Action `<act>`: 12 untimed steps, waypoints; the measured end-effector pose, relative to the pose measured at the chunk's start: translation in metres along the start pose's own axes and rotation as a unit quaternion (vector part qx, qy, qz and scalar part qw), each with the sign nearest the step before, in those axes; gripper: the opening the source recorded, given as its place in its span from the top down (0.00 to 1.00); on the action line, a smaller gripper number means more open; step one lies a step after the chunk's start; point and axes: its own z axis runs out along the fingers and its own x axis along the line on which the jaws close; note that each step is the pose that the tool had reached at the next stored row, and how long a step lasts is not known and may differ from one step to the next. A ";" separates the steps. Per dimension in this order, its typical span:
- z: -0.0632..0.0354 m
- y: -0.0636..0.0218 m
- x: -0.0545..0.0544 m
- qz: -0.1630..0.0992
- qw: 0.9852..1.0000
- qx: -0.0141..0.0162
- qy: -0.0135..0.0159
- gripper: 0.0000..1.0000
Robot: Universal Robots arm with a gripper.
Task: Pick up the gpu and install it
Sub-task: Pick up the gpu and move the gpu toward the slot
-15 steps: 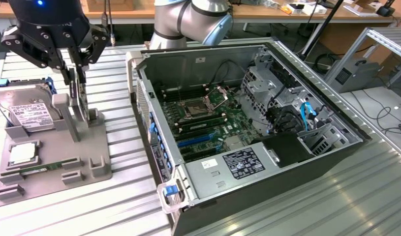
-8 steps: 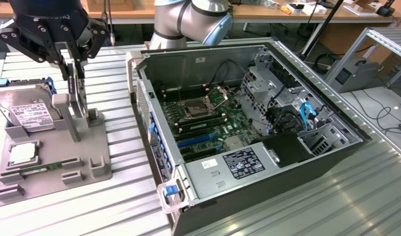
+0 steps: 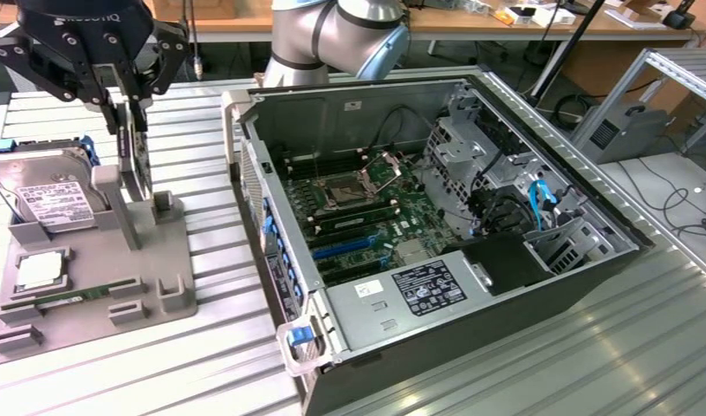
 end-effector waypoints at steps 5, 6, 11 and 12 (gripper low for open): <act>-0.0063 0.0006 0.000 0.000 1.000 -0.001 0.000 0.73; -0.0078 0.0008 0.000 0.000 1.000 -0.001 0.000 0.73; -0.0127 0.0013 0.000 0.000 1.000 -0.001 0.000 0.73; -0.0135 0.0014 0.000 0.000 1.000 -0.001 0.000 0.73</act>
